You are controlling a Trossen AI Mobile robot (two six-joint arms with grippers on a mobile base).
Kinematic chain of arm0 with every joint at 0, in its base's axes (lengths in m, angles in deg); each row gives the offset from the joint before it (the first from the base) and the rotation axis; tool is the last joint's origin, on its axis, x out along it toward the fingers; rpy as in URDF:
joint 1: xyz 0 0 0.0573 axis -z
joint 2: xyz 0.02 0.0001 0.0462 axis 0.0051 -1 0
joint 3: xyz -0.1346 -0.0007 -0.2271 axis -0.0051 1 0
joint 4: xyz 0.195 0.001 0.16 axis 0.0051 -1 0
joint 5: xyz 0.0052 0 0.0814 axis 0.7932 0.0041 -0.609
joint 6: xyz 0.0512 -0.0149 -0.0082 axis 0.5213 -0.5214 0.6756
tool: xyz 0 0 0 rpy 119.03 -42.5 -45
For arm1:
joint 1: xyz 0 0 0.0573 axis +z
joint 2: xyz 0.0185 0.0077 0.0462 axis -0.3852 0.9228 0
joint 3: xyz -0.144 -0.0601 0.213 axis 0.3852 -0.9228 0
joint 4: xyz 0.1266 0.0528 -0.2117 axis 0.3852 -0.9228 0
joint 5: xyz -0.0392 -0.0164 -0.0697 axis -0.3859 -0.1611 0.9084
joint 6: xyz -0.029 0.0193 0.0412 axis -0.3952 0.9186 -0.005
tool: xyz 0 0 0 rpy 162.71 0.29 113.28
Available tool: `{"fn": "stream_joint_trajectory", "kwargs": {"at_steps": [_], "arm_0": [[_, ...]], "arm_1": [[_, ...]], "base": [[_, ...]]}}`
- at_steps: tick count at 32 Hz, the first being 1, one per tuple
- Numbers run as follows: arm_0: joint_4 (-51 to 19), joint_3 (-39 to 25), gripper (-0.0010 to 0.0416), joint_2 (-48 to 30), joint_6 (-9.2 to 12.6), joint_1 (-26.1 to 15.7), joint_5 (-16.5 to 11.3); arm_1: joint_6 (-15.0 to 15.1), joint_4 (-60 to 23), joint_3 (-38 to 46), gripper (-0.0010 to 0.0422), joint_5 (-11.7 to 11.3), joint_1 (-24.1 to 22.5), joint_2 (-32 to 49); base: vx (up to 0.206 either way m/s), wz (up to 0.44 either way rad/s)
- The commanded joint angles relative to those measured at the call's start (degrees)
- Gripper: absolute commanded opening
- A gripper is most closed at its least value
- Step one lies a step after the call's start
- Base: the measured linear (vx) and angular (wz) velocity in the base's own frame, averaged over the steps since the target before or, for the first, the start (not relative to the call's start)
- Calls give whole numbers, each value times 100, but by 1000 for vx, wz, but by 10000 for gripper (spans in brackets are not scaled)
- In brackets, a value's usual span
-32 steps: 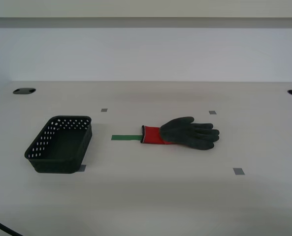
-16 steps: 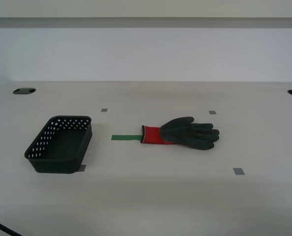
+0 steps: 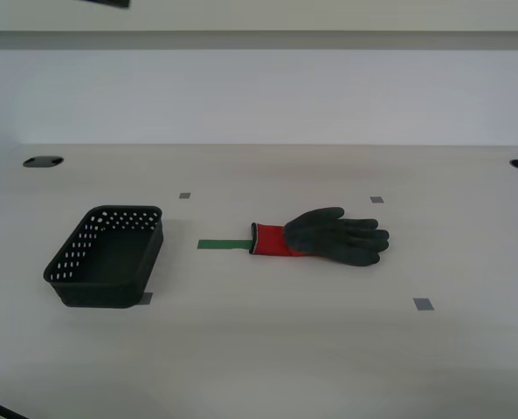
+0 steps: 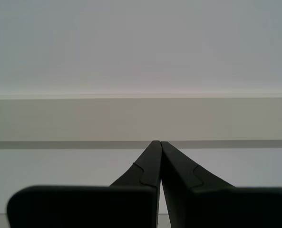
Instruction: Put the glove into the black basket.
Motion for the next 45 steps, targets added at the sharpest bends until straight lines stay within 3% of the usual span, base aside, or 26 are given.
{"fn": "stream_joint_trajectory", "kwargs": {"at_steps": [1, 8, 20, 24, 38, 45], "arm_0": [[20, -7, 1, -2, 0, 0, 2], [15, -7, 1, -2, 0, 0, 2], [11, -7, 1, -2, 2, -2, 2], [11, -7, 1, -2, 2, -2, 2], [0, -7, 0, -2, 2, -2, 2], [-22, -7, 1, -2, 0, -2, 2]], "arm_1": [[-11, -74, 79, -1, 0, -354, 619], [63, -649, 990, -1, 2, -804, 2009], [1049, -2293, 4100, -1, 7, -1541, 4791], [1250, -2785, 4959, -1, 7, -1692, 5589], [1261, -3530, 7138, 0, 9, -2188, 7582], [1266, -3563, 7200, 0, 39, -2542, 7829]], "base": [[0, 0], [0, 0], [0, 0], [0, 0], [0, 0], [0, 0]]}}
